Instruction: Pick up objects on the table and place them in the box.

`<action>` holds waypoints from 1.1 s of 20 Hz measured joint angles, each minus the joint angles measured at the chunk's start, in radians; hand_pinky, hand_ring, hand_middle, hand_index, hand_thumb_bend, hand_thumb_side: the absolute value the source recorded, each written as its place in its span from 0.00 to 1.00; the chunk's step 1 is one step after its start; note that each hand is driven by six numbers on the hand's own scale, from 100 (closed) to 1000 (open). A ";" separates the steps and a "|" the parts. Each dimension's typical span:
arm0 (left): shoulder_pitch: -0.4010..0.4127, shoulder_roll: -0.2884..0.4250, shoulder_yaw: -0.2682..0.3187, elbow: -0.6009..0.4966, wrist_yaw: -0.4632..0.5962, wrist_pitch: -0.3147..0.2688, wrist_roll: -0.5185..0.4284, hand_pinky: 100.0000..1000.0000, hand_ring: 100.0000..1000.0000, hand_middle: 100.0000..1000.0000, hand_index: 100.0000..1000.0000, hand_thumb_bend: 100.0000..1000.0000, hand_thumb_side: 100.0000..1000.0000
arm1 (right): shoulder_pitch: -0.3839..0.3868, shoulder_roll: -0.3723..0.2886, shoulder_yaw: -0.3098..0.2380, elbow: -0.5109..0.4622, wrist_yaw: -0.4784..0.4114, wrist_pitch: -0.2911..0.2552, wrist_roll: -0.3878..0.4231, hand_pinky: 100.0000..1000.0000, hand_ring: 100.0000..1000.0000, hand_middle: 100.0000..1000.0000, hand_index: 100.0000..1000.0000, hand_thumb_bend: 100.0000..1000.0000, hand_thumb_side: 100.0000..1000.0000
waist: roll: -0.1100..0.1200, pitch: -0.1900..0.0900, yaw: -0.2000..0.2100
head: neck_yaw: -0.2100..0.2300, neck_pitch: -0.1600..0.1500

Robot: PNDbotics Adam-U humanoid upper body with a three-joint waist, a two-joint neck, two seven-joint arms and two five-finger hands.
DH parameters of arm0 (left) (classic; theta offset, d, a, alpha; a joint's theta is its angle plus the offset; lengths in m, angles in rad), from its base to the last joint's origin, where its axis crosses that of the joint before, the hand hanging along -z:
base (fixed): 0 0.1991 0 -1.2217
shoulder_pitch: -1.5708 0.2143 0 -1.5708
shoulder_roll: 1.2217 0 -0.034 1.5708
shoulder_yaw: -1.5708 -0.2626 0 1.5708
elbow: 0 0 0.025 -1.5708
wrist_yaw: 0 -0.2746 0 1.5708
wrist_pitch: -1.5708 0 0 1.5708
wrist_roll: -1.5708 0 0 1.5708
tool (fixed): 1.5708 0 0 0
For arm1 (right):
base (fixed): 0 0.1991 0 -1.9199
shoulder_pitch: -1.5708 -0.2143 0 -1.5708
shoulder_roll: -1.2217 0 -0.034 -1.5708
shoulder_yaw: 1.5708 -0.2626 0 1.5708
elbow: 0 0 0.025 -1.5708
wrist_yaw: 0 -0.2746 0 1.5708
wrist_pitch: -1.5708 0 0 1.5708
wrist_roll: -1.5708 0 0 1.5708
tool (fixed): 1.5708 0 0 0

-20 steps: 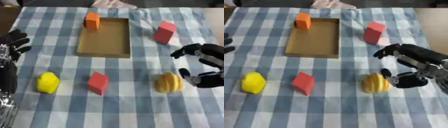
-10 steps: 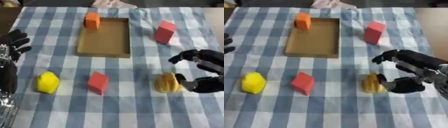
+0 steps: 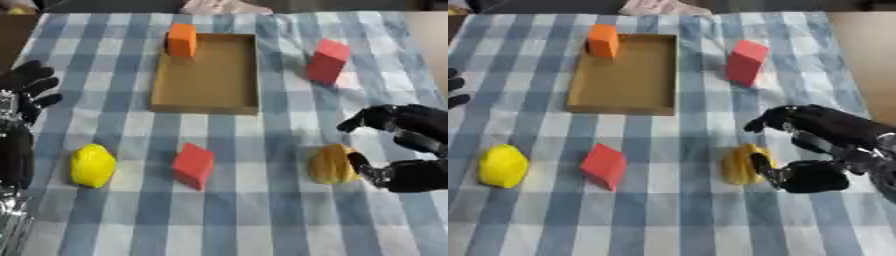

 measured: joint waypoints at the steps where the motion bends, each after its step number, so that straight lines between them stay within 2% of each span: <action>1: 0.000 0.000 0.000 0.000 0.000 0.000 0.000 0.76 0.80 0.73 0.85 0.07 0.96 | -0.001 0.003 0.002 0.000 0.003 0.002 0.004 0.87 0.85 0.75 0.87 0.03 0.54 | 0.000 0.002 0.001 | 0.000 0.000; 7: 0.000 0.000 -0.001 0.000 0.001 0.001 -0.004 0.76 0.80 0.73 0.85 0.07 0.96 | -0.023 0.031 0.018 0.034 0.021 -0.001 0.017 0.87 0.85 0.76 0.87 0.06 0.50 | 0.000 0.011 0.005 | -0.001 -0.009; 18: -0.003 -0.005 -0.003 0.000 0.005 0.001 -0.006 0.76 0.80 0.72 0.85 0.07 0.97 | -0.054 0.079 0.040 0.157 0.069 -0.016 0.030 0.87 0.85 0.76 0.86 0.11 0.44 | 0.005 0.035 0.016 | -0.008 -0.020; 22: -0.003 -0.009 -0.006 0.000 0.007 0.002 -0.006 0.76 0.80 0.72 0.85 0.07 0.97 | -0.058 0.086 0.042 0.185 0.083 -0.027 0.041 0.86 0.84 0.70 0.86 0.09 0.38 | 0.005 0.041 0.017 | -0.009 -0.025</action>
